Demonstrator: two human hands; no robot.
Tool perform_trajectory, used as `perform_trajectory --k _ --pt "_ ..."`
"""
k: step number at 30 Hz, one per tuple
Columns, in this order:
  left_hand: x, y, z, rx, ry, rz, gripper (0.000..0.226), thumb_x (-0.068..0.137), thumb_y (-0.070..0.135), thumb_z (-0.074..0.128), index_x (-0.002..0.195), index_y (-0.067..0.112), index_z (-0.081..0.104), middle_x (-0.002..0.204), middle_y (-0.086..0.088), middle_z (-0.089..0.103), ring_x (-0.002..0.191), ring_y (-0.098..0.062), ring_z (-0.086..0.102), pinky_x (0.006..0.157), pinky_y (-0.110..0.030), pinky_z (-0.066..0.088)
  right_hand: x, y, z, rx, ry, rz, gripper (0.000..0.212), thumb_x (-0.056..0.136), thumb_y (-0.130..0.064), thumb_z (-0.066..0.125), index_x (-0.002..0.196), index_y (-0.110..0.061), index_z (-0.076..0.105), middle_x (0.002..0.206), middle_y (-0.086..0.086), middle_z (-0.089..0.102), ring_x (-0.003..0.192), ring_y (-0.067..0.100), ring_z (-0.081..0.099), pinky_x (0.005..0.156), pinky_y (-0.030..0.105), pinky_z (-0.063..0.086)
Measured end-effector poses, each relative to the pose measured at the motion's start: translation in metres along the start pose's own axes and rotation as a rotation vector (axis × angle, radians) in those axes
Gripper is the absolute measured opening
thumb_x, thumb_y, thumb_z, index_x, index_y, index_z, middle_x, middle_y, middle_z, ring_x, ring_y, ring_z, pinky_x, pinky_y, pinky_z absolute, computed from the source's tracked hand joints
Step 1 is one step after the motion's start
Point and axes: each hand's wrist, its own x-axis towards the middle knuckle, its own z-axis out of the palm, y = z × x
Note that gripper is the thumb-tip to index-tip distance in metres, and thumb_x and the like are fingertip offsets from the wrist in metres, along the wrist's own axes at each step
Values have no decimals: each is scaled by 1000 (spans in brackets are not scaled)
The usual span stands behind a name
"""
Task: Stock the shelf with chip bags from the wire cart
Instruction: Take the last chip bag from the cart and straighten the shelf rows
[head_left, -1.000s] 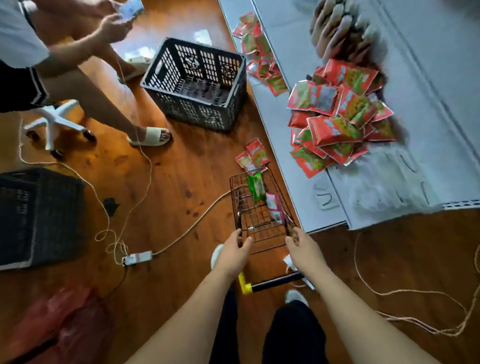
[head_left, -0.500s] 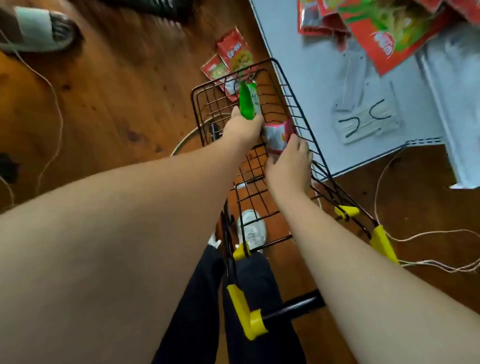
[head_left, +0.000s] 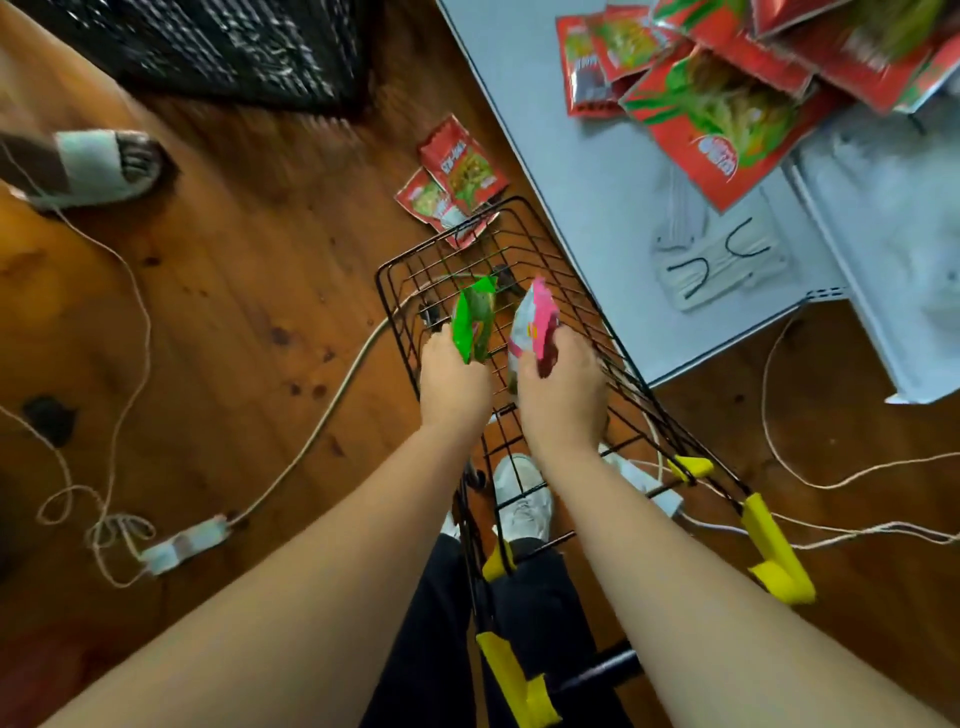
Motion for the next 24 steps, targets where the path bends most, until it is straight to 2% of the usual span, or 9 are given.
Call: perform_trajectory --k 3,5,8,10,12,14,17,21,24 --pt "-8 -2 -5 4 -95 66 18 73 7 52 87 9 64 88 -14 67 81 -30 65 63 -34 52 0 -11 -8 225 -93 52 10 91 -28 59 85 -20 58 89 -8 60 82 16 52 57 9 30" --pt "-20 5 -16 -24 -230 124 19 78 4 64 94 14 64 79 -3 67 67 -12 65 54 -20 51 0 -14 -17 314 -206 119 16 91 -31 56 79 -20 56 87 -2 65 82 20 58 57 21 37" --pt "-42 14 -38 4 -397 235 59 74 16 75 127 28 52 101 7 65 99 -15 65 82 -29 60 0 -17 -42 475 -289 261 25 90 -39 50 80 -20 60 84 2 69 85 26 66 68 37 56" --pt "-61 23 -55 188 -342 398 80 70 38 76 141 38 39 117 11 57 119 -20 50 101 -42 48 -7 -25 -69 576 -307 328 27 89 -43 45 81 -26 63 85 0 69 88 25 67 80 50 58" --pt "-87 40 -73 386 -259 502 97 67 64 74 149 42 28 136 11 46 132 -18 32 111 -42 30 -21 -38 -105 658 -331 338 27 94 -40 40 84 -27 61 92 3 70 92 23 69 80 47 59" --pt "-124 63 -92 374 -241 492 99 62 74 73 147 42 32 135 11 43 131 -14 29 111 -43 30 -42 -55 -148 759 -332 355 26 99 -34 37 88 -20 55 94 9 72 87 23 72 72 38 60" --pt "-191 106 -126 105 -224 502 78 65 62 81 132 38 49 120 12 51 120 -11 47 103 -38 46 -80 -83 -220 850 -348 331 26 101 -40 37 100 -19 52 93 11 74 77 21 74 70 33 58" --pt "-286 162 -177 -136 -183 492 28 87 13 74 109 25 60 100 -1 70 84 -6 69 71 -20 57 -140 -119 -316 709 -311 118 31 88 -52 57 111 -31 53 100 -2 72 86 20 72 72 30 53" --pt "-348 187 -215 -283 -186 435 23 90 32 69 110 23 63 106 -7 74 96 -24 73 80 -37 60 -190 -154 -381 588 -242 -22 46 90 -55 55 129 -32 47 113 -10 59 96 8 60 77 23 42"
